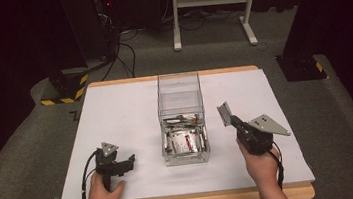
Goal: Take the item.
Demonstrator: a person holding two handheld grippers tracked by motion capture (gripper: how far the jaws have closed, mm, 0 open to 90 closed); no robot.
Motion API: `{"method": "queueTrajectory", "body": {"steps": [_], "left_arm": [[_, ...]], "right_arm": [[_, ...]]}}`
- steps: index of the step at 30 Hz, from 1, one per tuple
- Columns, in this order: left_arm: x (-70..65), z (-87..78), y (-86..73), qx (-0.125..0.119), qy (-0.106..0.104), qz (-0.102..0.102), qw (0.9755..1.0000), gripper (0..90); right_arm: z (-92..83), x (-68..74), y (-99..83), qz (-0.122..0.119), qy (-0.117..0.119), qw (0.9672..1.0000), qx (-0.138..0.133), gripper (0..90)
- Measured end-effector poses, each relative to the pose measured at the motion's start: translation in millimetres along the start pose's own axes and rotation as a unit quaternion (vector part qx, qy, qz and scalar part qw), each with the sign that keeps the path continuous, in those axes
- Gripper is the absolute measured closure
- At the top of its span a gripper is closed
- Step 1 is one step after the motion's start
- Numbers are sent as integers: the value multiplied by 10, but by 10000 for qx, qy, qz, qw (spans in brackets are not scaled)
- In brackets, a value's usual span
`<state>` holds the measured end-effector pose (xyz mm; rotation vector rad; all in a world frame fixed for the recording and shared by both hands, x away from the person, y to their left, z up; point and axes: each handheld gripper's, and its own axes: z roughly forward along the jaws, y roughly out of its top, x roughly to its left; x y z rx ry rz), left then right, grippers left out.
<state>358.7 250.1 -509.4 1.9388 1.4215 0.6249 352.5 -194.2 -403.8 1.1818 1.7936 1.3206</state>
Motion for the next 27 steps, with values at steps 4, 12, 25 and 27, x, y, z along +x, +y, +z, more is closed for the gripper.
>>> {"method": "queueTrajectory", "body": {"steps": [4,12,25,27], "left_arm": [[0,0,0,-3,1,-1,10000,143],[0,0,0,0,-1,1,10000,143],[0,0,0,0,1,2,10000,143],[0,0,0,0,1,2,10000,143]], "right_arm": [[64,-45,-27,11,-54,10000,53,897],[177,-125,-87,76,-141,9997,182,899],[374,-236,-195,154,-276,9986,417,899],[390,-245,-205,160,-283,9985,439,899]]}}
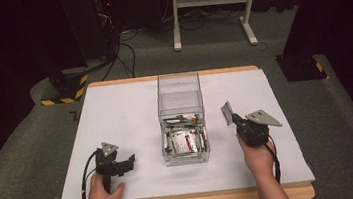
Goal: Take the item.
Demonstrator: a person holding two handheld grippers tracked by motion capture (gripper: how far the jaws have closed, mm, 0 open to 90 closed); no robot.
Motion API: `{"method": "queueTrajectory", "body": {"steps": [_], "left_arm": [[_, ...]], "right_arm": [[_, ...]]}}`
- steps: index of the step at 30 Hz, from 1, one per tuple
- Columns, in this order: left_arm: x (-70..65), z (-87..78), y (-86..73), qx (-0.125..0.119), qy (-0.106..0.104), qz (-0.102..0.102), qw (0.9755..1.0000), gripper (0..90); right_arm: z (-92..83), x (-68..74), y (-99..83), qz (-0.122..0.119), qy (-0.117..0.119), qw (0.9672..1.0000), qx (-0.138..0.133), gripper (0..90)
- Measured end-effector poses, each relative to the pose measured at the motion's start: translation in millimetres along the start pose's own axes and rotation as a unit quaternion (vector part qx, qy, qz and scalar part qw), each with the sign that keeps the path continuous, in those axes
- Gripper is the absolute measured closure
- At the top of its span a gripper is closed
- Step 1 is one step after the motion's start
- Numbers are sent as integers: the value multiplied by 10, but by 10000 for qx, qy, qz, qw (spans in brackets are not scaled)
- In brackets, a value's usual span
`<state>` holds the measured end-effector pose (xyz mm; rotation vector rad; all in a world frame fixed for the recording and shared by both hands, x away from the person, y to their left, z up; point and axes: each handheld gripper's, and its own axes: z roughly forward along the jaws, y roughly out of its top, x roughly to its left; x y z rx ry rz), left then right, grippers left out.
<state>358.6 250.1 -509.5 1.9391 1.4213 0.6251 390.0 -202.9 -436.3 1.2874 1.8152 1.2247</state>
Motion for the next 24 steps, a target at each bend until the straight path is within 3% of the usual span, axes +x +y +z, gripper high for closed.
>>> {"method": "queueTrajectory", "body": {"steps": [24], "left_arm": [[0,0,0,-1,-1,0,10000,143]], "right_arm": [[232,-154,-163,253,-72,9986,450,898]]}}
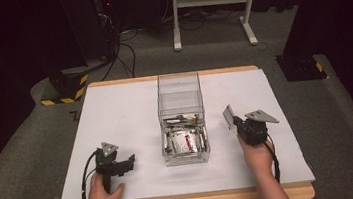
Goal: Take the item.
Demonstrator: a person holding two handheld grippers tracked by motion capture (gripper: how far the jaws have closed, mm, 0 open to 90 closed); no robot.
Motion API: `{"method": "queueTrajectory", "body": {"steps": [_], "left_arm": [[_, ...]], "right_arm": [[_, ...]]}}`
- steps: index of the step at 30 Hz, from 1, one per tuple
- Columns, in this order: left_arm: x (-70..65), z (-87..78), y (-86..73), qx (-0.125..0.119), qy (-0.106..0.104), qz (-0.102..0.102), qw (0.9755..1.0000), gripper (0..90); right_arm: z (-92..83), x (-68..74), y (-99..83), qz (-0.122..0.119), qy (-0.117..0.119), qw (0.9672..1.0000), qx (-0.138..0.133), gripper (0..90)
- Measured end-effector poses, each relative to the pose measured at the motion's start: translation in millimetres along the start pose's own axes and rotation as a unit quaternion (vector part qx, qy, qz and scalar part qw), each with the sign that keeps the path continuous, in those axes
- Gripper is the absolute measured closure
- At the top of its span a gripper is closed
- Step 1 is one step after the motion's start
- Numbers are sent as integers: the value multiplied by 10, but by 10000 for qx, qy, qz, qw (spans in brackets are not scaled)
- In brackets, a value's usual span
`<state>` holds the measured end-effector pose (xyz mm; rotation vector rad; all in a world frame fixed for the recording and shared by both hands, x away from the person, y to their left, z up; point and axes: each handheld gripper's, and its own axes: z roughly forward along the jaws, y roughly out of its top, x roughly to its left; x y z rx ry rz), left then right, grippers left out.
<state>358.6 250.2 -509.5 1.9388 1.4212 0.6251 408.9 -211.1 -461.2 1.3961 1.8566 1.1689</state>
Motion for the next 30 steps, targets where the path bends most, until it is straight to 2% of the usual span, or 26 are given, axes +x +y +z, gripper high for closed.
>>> {"method": "queueTrajectory", "body": {"steps": [5,14,17,18,19,23,30], "left_arm": [[0,0,0,0,0,-1,10000,143],[0,0,0,0,1,-1,10000,143],[0,0,0,-1,0,-2,10000,143],[0,0,0,0,0,-1,10000,143],[0,0,0,-1,1,-2,10000,143],[0,0,0,1,0,0,10000,143],[0,0,0,1,-1,-2,10000,143]], "right_arm": [[29,-31,-23,87,-37,9999,67,895],[46,-73,-38,43,-183,9998,79,881],[44,-93,-40,42,-248,9996,90,847],[49,-124,-41,-6,-302,9994,166,761],[44,-130,-42,-14,-366,9992,184,743],[-13,-172,-25,-19,-524,9986,92,715],[-130,-234,4,55,-582,9983,-64,702]]}}
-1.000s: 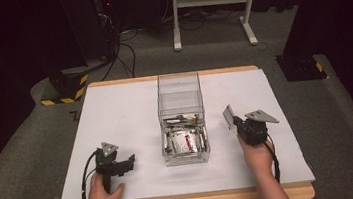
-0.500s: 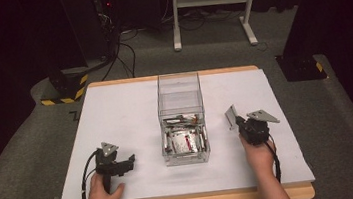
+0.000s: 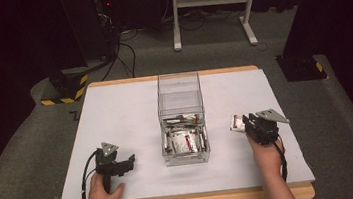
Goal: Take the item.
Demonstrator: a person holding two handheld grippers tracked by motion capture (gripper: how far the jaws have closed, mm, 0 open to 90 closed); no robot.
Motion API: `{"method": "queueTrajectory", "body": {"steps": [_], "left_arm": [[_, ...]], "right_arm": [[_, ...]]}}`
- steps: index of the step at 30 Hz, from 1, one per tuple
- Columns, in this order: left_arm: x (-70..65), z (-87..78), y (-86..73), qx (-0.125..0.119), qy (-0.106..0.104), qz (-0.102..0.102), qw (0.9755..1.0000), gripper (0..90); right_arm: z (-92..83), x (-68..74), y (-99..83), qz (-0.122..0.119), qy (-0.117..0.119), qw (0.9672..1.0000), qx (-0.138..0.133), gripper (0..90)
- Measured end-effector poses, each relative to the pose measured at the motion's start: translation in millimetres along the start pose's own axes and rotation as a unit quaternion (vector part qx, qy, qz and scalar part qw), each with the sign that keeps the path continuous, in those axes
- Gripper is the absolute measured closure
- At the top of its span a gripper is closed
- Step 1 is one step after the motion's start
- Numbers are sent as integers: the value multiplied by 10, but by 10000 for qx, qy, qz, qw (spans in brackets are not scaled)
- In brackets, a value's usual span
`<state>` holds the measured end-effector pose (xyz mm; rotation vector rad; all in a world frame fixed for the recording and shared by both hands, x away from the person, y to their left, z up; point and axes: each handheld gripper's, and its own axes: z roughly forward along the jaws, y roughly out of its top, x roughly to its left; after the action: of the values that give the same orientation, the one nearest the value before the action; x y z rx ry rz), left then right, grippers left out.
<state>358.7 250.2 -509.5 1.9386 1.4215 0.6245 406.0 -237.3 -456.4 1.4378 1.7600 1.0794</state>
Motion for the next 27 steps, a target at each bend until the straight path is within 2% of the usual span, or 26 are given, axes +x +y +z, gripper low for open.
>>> {"method": "queueTrajectory", "body": {"steps": [6,17,23,27], "left_arm": [[2,0,1,1,2,10,10000,143],[3,0,1,1,0,11,10000,143],[4,0,2,7,-8,8,10000,143],[5,0,2,7,-12,7,10000,143]], "right_arm": [[-75,2,18,41,39,9999,-97,658],[-168,85,37,-43,210,9996,-179,587],[-266,206,39,-95,481,9986,-198,544],[-287,264,24,-126,577,9981,-183,522]]}}
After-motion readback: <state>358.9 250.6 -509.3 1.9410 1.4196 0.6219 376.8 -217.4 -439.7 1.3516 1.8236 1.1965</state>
